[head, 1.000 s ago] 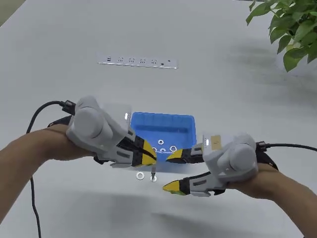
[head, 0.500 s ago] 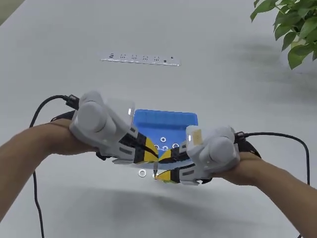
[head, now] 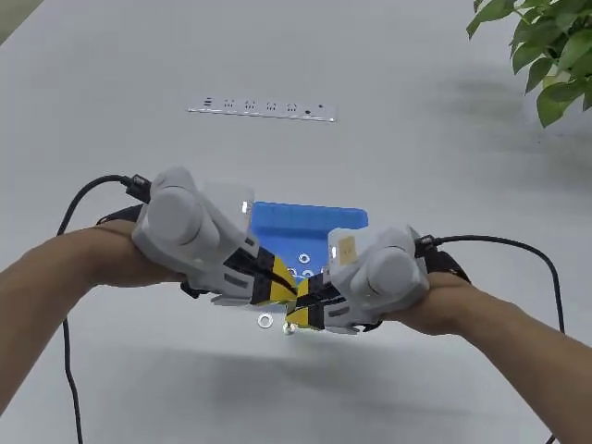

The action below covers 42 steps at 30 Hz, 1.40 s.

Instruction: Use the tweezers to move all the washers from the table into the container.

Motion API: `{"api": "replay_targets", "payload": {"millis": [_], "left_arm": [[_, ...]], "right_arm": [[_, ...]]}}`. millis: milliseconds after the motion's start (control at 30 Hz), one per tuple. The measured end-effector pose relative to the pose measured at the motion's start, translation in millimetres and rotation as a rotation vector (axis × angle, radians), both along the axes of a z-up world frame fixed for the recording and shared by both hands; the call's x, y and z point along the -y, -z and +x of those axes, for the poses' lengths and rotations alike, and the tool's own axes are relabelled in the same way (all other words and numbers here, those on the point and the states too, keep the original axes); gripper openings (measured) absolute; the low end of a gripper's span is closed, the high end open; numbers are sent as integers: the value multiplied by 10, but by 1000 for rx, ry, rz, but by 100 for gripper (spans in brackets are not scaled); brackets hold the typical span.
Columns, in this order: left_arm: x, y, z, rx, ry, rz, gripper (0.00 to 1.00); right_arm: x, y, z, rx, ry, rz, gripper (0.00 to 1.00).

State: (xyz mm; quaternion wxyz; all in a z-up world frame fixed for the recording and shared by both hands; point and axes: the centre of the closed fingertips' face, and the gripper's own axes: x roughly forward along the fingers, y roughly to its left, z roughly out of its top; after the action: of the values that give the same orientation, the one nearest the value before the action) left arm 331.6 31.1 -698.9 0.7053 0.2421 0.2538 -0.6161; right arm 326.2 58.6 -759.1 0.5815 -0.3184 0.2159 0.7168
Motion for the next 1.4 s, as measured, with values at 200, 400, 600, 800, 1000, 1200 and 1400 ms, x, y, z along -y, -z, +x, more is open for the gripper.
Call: {"api": "replay_targets", "payload": {"millis": [200, 400, 600, 800, 1000, 1200, 1400], "left_arm": [[-16, 5, -3, 0, -7, 5, 5], [-25, 9, -9, -3, -17, 3, 5], [-31, 9, -23, -2, -19, 9, 6], [-21, -45, -27, -1, -37, -12, 6], [15, -117, -51, -14, -51, -47, 10], [56, -212, -67, -21, -78, -99, 18], [1, -301, -25, -37, -149, -161, 30]], "right_arm": [[-2, 6, 1, 6, -9, -13, 7], [-9, 9, 1, 3, 5, -17, 6], [-4, 9, -12, -3, 2, -29, 6], [3, -42, -10, -11, 13, -21, 6], [10, -124, -6, -19, 20, -20, 6], [-9, -209, -18, -21, 22, -16, 6], [-26, -306, -16, -22, 19, -12, 6]]}}
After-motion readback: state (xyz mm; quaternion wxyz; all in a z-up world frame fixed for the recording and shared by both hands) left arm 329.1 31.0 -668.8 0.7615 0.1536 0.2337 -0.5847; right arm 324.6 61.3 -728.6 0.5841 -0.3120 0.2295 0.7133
